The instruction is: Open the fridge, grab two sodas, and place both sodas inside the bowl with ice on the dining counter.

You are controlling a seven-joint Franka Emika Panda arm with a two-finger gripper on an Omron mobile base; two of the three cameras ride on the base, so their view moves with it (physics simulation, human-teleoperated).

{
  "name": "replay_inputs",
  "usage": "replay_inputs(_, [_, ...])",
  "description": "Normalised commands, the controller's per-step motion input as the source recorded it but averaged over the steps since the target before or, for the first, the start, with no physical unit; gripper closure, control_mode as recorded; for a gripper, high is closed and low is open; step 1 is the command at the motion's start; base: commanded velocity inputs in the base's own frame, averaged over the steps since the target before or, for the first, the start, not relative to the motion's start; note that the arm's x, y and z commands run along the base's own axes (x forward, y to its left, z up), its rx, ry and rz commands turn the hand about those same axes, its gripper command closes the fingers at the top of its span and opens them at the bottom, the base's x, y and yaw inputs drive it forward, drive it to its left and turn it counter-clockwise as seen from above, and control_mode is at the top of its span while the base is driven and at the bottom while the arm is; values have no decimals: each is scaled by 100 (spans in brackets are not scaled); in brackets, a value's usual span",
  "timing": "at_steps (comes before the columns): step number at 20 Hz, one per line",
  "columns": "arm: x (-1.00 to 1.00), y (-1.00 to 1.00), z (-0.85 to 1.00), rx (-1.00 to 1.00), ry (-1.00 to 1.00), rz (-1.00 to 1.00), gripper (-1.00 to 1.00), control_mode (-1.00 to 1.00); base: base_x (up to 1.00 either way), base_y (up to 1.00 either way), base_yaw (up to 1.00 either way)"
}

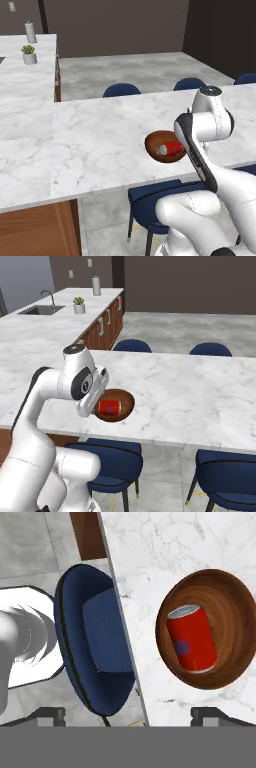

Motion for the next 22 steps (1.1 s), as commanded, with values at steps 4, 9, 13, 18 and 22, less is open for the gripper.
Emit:
replay_inputs(4, [-88,-14,45,-1,-29,-12,-100,-100,0,0,0])
replay_inputs(9, [-53,-12,58,-4,-36,-10,-100,-100,0,0,0])
replay_inputs(13, [-31,-4,62,-3,-36,-10,-100,-100,0,0,0])
replay_inputs(18, [-31,0,62,0,-31,-5,-100,-100,0,0,0])
replay_inputs(22, [-49,0,34,3,-29,-6,-100,-100,0,0,0])
